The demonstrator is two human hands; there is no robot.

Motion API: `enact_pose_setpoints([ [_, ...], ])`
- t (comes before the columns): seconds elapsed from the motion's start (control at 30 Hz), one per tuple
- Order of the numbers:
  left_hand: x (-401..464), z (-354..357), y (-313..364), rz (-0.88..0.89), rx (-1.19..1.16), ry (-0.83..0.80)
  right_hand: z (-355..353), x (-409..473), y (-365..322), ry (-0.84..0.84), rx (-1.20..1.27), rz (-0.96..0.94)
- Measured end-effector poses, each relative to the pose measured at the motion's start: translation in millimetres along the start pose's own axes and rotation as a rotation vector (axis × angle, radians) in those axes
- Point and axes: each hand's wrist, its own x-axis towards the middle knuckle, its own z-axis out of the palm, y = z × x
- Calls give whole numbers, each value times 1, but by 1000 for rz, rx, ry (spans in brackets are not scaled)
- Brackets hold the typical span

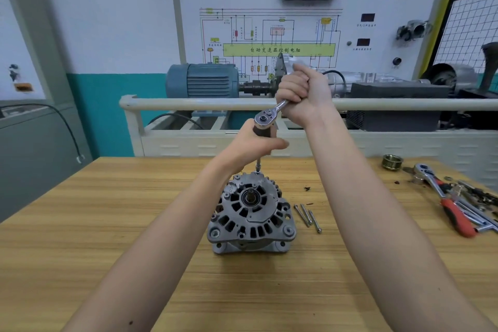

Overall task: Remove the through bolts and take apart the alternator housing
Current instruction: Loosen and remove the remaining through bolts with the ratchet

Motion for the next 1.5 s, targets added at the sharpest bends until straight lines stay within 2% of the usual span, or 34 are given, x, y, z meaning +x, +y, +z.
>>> enact_pose_setpoints([
  [0.1,5,5,-5,-33,-40,149,-3,-8,5,46,77,-110],
  [0.2,8,7,-4,-65,-40,278,-12,-27,24,68,106,-374],
  [0.27,9,9,-4,-81,-33,318,-18,-43,38,53,97,-511],
  [0.33,7,10,-3,-81,-2,302,-20,-50,42,29,75,-555],
  [0.43,4,8,-3,-69,29,229,-18,-41,26,34,98,-438],
  [0.57,1,2,0,-32,-23,10,-10,-15,-2,31,61,-110],
  [0.63,2,3,1,-29,-18,-30,-7,-6,-7,20,40,-14],
  [0.77,7,6,-3,-29,-70,69,-7,-7,-3,73,83,-88],
  [0.97,10,10,-3,-72,-130,281,-21,-49,39,66,96,-561],
  [1.03,9,12,-2,-74,-112,286,-22,-55,46,49,71,-629],
  [1.1,7,10,-3,-61,-70,244,-20,-52,38,39,94,-576],
  [1.2,3,5,-4,-22,5,117,-18,-39,16,58,148,-377],
  [1.33,0,1,-2,21,-25,-71,-10,-22,0,55,61,-139],
  [1.43,-3,1,-4,38,-48,-91,-5,-21,2,43,23,-102],
  [1.5,-3,2,-5,43,-48,-24,-5,-26,9,61,28,-177],
])
